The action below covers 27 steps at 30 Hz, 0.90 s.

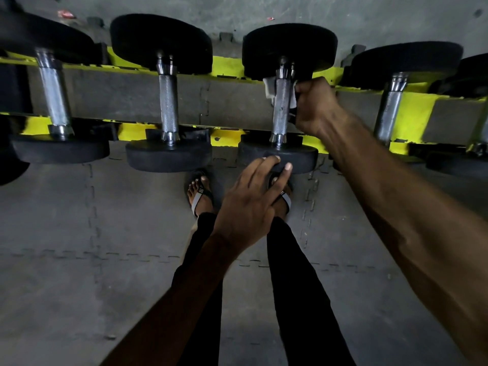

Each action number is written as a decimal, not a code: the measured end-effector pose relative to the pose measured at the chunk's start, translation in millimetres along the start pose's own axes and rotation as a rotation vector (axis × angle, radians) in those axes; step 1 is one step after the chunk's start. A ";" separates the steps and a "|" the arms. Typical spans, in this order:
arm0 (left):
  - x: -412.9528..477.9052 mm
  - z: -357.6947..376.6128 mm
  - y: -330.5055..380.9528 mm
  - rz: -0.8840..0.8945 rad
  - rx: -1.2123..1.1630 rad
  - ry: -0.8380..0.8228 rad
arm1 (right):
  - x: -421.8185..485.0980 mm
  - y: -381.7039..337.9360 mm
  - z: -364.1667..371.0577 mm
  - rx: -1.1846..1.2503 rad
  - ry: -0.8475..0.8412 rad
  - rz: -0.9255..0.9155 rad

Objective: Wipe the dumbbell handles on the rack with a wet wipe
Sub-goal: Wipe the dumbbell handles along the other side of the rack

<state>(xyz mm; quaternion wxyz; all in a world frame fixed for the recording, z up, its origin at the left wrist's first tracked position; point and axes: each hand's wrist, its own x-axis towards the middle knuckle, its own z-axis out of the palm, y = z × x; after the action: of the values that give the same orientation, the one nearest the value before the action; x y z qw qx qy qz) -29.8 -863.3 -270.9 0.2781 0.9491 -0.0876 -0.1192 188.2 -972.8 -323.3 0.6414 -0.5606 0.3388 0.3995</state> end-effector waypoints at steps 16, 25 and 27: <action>1.6 -4.0 5.5 -0.012 0.031 -0.014 | -8.1 19.7 -22.5 -0.268 -0.071 0.006; 0.3 -1.5 14.4 -0.053 0.077 0.023 | -11.0 30.4 -22.9 -0.554 0.027 -0.200; -1.2 0.5 15.5 -0.077 0.072 0.032 | -15.3 34.3 -27.3 -0.743 0.048 -0.265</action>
<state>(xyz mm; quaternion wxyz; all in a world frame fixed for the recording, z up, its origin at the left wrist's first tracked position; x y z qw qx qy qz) -32.6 -876.2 -262.6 0.2406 0.9629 -0.0506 -0.1117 151.0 -1000.0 -329.0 0.4329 -0.8024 0.1108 0.3956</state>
